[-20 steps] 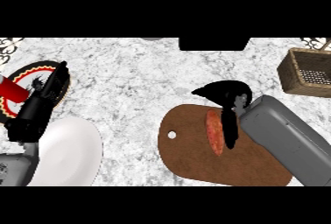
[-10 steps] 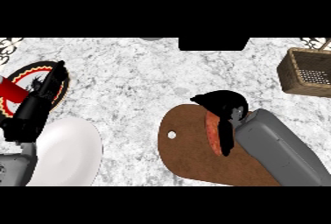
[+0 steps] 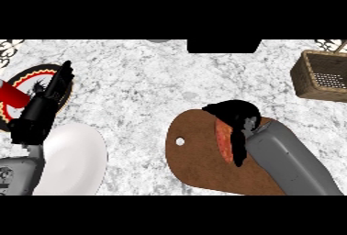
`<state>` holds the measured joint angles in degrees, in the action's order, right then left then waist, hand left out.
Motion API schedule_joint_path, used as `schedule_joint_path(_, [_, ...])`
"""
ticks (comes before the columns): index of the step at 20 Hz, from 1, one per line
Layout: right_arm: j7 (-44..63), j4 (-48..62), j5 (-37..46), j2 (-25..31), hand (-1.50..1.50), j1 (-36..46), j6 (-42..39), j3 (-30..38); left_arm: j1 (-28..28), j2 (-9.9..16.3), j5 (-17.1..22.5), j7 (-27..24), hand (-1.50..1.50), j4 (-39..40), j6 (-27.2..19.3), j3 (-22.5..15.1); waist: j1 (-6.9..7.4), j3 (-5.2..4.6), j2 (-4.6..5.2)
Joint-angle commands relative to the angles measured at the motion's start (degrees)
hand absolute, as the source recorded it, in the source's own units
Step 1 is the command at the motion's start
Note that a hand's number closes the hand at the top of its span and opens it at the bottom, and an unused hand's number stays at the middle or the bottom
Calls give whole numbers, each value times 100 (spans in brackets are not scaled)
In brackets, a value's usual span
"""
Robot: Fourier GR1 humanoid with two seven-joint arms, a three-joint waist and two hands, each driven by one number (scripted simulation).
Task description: Pick the sweet potato from the cutting board and place it in the basket
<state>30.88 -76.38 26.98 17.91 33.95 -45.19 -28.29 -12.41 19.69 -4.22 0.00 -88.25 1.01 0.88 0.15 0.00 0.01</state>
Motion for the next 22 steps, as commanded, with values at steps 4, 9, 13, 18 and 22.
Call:
schedule_joint_path(4, [-140, 43, 521, -135, -150, -252, -305, 343, -85, -167, -113, -144, 0, 156, 173, 174, -13, -1, 1])
schedule_joint_path(9, [-411, 415, 1026, -458, -150, -293, -76, 330, 498, -124, -83, 197, 0, -671, 347, 290, 20, 0, -4])
schedule_joint_path(13, [-558, 173, 1115, -456, 150, -754, 33, 513, 212, -145, -138, 240, 0, -339, 445, 384, -8, 0, -4])
schedule_joint_path(18, [-945, 661, 1467, -637, 150, -376, 145, 376, -408, -255, -338, -96, 0, 480, 352, 395, -20, -1, 9])
schedule_joint_path(22, [-1991, 1122, 1930, -316, 150, -561, 826, 165, -110, -279, -288, 73, 0, -40, 454, 354, 13, 2, 8])
